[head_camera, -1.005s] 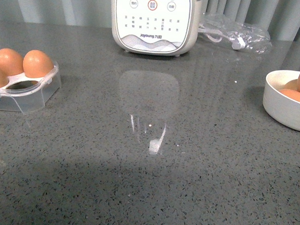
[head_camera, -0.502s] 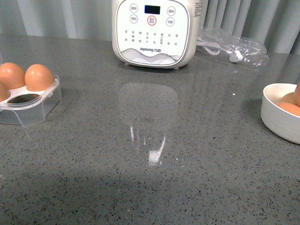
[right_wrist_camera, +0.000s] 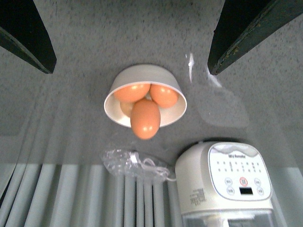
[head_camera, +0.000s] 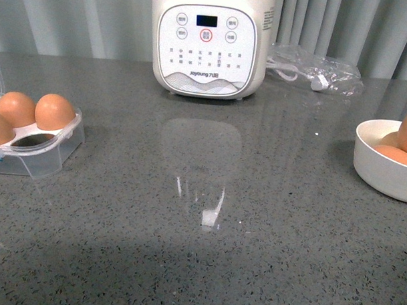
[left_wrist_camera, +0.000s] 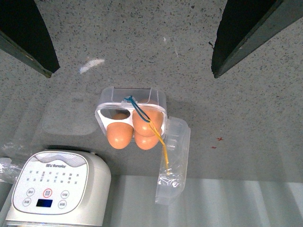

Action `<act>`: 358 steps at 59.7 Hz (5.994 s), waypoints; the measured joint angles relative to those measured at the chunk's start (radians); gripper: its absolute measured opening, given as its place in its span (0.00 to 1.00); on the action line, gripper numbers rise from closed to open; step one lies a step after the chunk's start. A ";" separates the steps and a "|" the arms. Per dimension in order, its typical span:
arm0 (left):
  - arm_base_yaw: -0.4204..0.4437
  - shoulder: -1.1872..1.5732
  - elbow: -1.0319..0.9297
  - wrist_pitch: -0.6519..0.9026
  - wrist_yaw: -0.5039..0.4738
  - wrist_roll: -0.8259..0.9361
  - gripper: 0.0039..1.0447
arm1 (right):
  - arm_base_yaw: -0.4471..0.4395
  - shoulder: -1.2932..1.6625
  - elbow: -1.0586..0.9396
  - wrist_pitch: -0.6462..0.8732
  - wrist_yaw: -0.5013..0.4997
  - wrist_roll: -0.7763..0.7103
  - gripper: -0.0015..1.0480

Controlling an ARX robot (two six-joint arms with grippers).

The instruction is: Put egg into box

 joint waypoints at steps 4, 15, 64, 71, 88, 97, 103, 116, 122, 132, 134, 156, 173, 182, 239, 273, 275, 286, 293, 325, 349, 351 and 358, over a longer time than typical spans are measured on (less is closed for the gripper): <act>0.000 0.000 0.000 0.000 0.000 0.000 0.94 | -0.034 0.090 0.031 0.081 -0.020 -0.008 0.93; 0.000 0.000 0.000 0.000 0.000 0.000 0.94 | -0.109 0.402 0.139 0.305 -0.030 -0.027 0.93; 0.000 0.000 0.000 0.000 0.000 0.000 0.94 | 0.059 1.124 0.534 0.334 -0.002 -0.070 0.93; 0.000 0.000 0.000 0.000 0.000 0.000 0.94 | 0.073 1.151 0.553 0.333 -0.012 -0.071 0.93; 0.000 0.000 0.000 0.000 0.000 0.000 0.94 | 0.098 1.196 0.555 0.329 -0.053 -0.071 0.93; 0.000 0.000 0.000 0.000 0.000 0.000 0.94 | 0.103 1.213 0.555 0.335 -0.051 -0.072 0.93; 0.000 0.000 0.000 0.000 0.000 0.000 0.94 | 0.105 1.215 0.555 0.337 -0.051 -0.073 0.93; 0.000 0.000 0.000 0.000 0.000 0.000 0.94 | 0.105 1.215 0.555 0.340 -0.051 -0.075 0.59; 0.000 0.000 0.000 0.000 0.000 0.000 0.94 | 0.105 1.213 0.555 0.340 -0.051 -0.075 0.41; 0.000 0.000 0.000 0.000 0.000 0.000 0.94 | 0.103 1.205 0.555 0.331 -0.051 -0.075 0.40; 0.000 0.000 0.000 0.000 0.000 0.000 0.94 | 0.103 1.203 0.555 0.329 -0.051 -0.075 0.40; 0.000 0.000 0.000 0.000 0.000 0.000 0.94 | 0.099 1.136 0.555 0.292 -0.051 -0.075 0.40; 0.000 0.000 0.000 0.000 0.000 0.000 0.94 | 0.146 1.115 0.647 0.271 -0.053 -0.052 0.40; 0.000 0.000 0.000 0.000 0.000 0.000 0.94 | 0.216 1.160 0.732 0.284 -0.069 -0.005 0.40; 0.000 0.000 0.000 0.000 0.000 0.000 0.94 | 0.708 1.547 1.134 0.172 -0.156 0.066 0.40; 0.000 0.000 0.000 0.000 0.000 0.000 0.94 | 0.772 1.650 1.258 0.118 -0.199 0.061 0.39; 0.000 0.000 0.000 0.000 0.000 0.000 0.94 | 0.777 1.656 1.265 0.116 -0.200 0.062 0.39; 0.000 0.000 0.000 0.000 0.000 0.000 0.94 | 0.807 1.690 1.307 0.101 -0.193 0.061 0.39; 0.000 0.000 0.000 0.000 0.000 0.000 0.94 | 0.816 1.712 1.334 0.080 -0.182 0.060 0.39; 0.000 0.000 0.000 0.000 0.000 0.000 0.94 | 0.820 1.747 1.370 0.035 -0.190 0.056 0.39; 0.000 0.000 0.000 0.000 0.000 0.000 0.94 | 0.814 1.750 1.368 0.027 -0.196 0.057 0.87; 0.000 0.000 0.000 0.000 0.000 0.000 0.94 | 0.813 1.750 1.366 0.027 -0.196 0.057 0.92; 0.000 0.000 0.000 0.000 0.000 0.000 0.94 | 0.806 1.748 1.358 0.033 -0.196 0.058 0.93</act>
